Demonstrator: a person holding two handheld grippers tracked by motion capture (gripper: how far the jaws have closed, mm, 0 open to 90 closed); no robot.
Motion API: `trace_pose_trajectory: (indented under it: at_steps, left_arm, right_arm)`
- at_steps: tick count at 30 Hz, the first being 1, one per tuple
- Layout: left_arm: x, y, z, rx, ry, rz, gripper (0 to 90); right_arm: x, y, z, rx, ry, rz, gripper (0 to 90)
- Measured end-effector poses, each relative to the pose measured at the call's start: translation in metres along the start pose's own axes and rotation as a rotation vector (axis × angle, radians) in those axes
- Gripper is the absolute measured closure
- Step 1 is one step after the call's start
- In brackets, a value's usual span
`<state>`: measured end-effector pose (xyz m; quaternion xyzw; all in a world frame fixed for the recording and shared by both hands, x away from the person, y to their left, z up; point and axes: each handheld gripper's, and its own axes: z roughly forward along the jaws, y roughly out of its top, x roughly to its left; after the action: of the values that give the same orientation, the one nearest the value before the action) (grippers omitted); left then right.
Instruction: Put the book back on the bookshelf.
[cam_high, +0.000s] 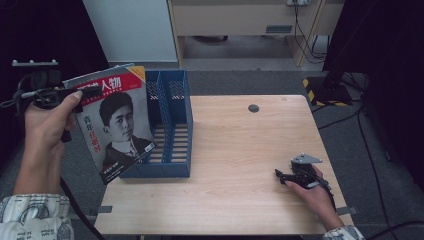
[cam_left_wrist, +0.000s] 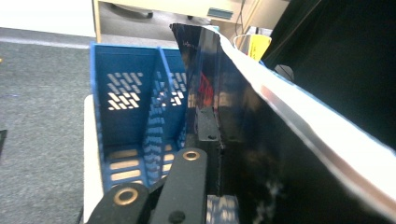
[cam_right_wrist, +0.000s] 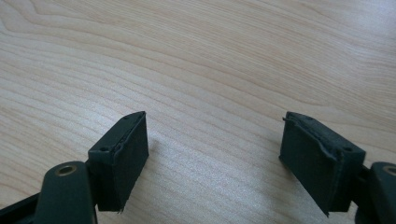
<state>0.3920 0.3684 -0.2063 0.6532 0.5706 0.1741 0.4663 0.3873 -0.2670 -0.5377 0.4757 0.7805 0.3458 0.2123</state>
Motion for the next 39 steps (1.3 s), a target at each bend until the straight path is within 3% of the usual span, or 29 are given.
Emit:
trace_pose_trajectory:
  at_steps: [10, 24, 39]
  left_arm:
    - [0.019, -0.004, -0.014, -0.022, 0.038, -0.020, 86.4]
    - [0.028, -0.004, -0.018, -0.034, 0.079, -0.024, 86.4]
    - [0.038, 0.003, -0.004, -0.043, 0.126, -0.015, 86.4]
  right_arm:
    - [0.000, 0.000, 0.000, 0.000, 0.000, 0.000, 23.5]
    - [0.000, 0.000, 0.000, 0.000, 0.000, 0.000, 23.5]
    - [0.000, 0.000, 0.000, -0.001, 0.000, 0.000, 23.5]
